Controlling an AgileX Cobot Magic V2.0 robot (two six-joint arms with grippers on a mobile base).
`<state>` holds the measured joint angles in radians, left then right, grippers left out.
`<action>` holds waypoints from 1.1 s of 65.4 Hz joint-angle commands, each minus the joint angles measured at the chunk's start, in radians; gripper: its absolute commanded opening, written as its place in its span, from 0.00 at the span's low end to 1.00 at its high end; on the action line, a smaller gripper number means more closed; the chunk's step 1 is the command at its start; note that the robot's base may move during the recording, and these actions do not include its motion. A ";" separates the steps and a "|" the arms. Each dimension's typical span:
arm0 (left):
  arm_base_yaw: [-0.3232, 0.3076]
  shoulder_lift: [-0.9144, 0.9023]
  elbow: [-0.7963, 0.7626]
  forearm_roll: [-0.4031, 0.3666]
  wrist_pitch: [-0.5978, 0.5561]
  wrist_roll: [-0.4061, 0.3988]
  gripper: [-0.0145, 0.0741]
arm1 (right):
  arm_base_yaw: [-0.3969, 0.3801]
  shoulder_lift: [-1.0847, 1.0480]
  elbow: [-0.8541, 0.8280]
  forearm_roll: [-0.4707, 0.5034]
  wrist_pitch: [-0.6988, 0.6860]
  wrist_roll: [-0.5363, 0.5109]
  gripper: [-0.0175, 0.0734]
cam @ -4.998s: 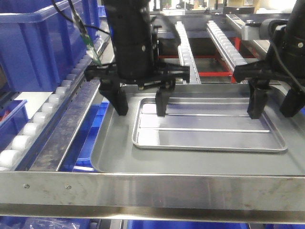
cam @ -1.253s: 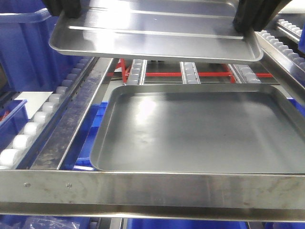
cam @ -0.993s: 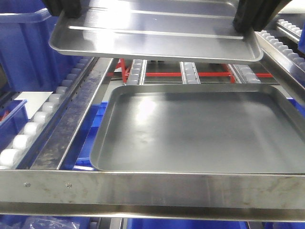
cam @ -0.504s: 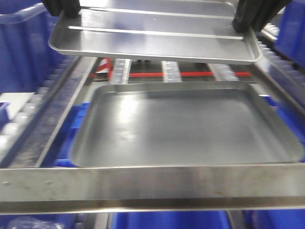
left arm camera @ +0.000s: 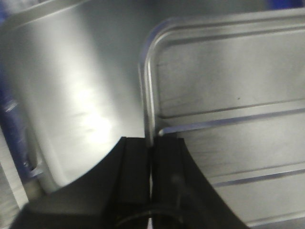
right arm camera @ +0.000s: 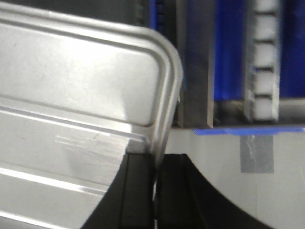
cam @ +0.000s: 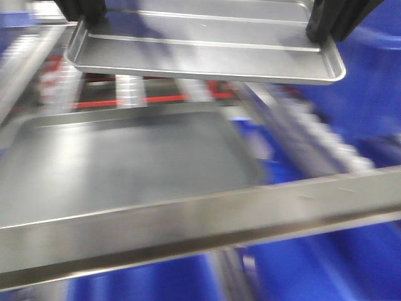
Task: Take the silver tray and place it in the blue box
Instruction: 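Hold the silver tray in both grippers while the base turns away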
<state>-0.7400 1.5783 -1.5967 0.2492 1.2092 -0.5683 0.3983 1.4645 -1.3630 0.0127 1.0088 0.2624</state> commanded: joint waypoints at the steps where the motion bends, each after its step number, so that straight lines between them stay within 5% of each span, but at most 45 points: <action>1: -0.003 -0.036 -0.022 0.036 0.011 0.034 0.05 | -0.005 -0.041 -0.040 -0.044 -0.057 -0.018 0.26; 72: -0.003 -0.036 -0.022 0.036 0.011 0.034 0.05 | -0.005 -0.041 -0.040 -0.044 -0.057 -0.018 0.26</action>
<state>-0.7400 1.5807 -1.5967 0.2492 1.2074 -0.5697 0.3983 1.4645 -1.3630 0.0121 1.0088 0.2624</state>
